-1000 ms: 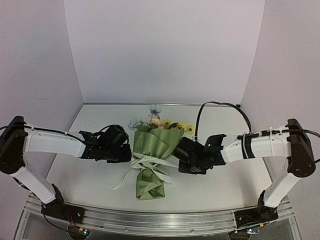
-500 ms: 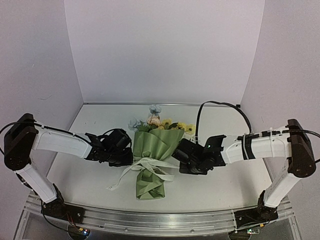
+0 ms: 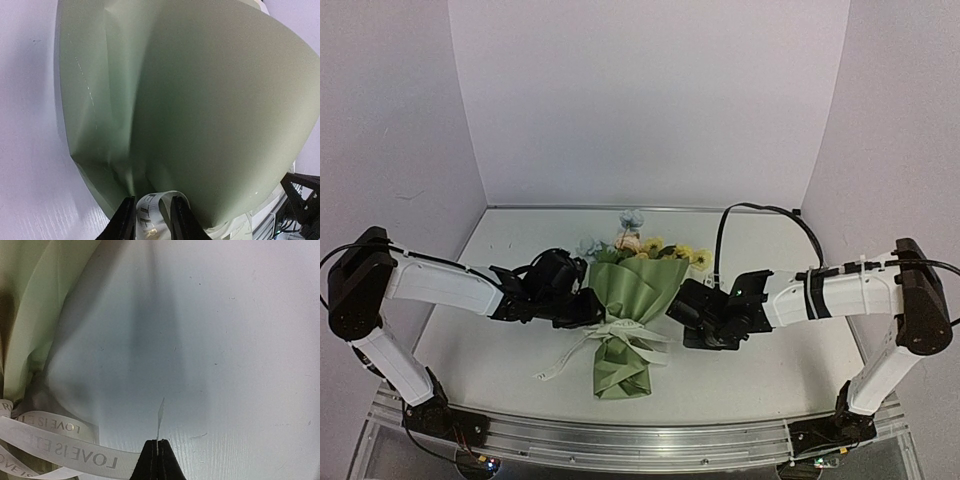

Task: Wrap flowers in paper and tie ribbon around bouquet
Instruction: Cross the half-tied ribbon over the folded bouquet, then tie the half-tied ribbon around the folded bouquet.

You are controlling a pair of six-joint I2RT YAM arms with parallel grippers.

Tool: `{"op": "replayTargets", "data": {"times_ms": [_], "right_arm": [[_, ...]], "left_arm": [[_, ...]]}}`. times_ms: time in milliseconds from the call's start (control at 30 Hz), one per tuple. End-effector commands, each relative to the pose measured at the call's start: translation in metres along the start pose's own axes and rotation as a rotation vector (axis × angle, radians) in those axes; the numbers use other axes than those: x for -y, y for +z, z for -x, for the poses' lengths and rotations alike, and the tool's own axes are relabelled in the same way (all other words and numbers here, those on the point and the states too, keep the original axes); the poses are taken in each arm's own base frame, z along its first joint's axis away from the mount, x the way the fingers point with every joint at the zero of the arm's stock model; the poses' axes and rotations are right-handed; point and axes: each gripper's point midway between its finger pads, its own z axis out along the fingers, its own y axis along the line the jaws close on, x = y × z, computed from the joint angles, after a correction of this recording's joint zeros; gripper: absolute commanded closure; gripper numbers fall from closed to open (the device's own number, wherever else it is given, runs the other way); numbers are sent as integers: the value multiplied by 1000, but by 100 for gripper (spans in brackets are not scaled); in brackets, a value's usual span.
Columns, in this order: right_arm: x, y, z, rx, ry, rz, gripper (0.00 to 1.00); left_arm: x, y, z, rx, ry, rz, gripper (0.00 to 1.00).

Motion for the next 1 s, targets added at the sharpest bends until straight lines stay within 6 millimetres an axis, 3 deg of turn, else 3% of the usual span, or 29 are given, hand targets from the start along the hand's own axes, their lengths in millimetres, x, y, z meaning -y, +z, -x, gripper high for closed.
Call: {"op": "replayTargets", "data": {"times_ms": [0,167,333,500,833,967], "right_arm": [[-1,-10,12,43,5,1,100],[-1,-11,13,49,0,0,100],[0,-7,11,43,-11,-11,100],[14,1,4,40,-8,-50,100],[43,18,6,29,0,-137,100],[31,18,18,39,-39,-120,100]], "left_arm": [[6,-1,1,-8,20,-22,83],[1,-11,10,40,30,15,99],[12,-34,22,123,66,-13,100],[0,-48,21,159,51,20,100],[-8,-34,3,132,53,38,100],[-2,-30,6,147,58,17,100]]}}
